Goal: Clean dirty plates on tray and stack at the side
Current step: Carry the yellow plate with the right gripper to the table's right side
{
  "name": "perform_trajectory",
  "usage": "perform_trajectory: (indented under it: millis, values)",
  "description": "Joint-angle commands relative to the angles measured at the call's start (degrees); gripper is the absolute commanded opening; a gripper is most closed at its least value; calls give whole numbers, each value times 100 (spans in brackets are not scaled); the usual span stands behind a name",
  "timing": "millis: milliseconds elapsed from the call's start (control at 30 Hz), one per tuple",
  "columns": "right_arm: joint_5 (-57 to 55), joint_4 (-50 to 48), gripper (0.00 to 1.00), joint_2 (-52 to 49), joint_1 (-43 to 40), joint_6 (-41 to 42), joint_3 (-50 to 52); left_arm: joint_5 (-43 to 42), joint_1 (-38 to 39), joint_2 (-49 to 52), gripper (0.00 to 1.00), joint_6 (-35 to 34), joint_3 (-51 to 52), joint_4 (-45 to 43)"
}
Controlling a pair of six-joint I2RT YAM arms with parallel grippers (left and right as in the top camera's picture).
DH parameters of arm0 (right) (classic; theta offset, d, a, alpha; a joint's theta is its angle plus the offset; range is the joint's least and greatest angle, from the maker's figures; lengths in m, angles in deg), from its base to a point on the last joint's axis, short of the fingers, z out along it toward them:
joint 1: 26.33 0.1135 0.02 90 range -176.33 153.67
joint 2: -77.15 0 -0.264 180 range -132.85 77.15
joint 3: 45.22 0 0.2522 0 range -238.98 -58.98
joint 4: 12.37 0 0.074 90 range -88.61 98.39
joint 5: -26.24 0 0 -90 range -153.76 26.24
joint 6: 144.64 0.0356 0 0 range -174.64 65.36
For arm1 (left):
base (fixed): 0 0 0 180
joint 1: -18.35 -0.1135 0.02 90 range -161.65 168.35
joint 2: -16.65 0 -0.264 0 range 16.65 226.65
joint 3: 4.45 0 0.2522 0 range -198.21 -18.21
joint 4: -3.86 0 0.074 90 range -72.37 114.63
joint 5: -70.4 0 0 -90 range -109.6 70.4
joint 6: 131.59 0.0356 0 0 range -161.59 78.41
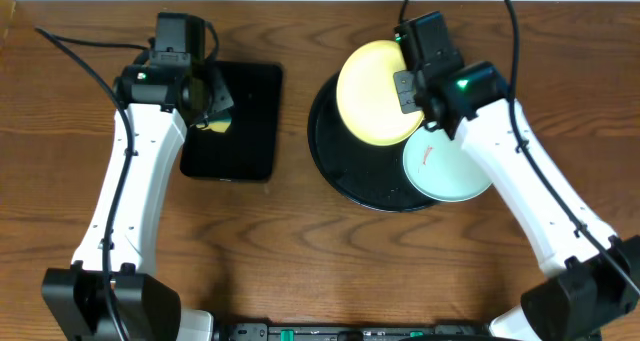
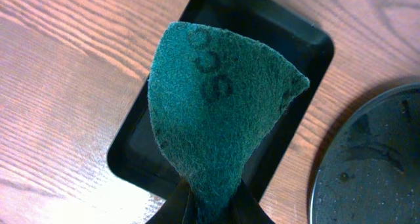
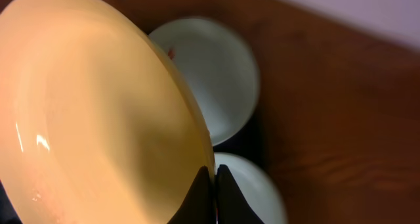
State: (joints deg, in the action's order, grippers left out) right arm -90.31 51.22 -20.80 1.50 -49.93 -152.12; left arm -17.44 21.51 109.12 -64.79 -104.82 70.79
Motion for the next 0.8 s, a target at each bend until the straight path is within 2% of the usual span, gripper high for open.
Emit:
perform_trajectory:
  millis: [0, 167, 367, 567, 667, 767]
  values:
    - [-1856, -205, 1, 133, 619, -592, 9, -177, -129, 129, 8, 208, 116, 17]
    - [-3560, -879, 1, 125, 1456, -1521, 9, -177, -229, 251, 8, 286, 118, 20]
    - [-4398, -1445, 1, 125, 1917, -2367, 9, -177, -245, 269, 8, 306, 122, 20]
    - [-4343, -1436, 1, 125, 1871, -2291, 9, -177, -245, 269, 8, 306, 122, 24]
    - [-4168, -1329, 1, 125, 1799, -1963, 9, -177, -245, 269, 8, 308, 122, 35]
    - [-3458, -951, 1, 125, 1624, -1362, 9, -177, -245, 269, 8, 308, 122, 37]
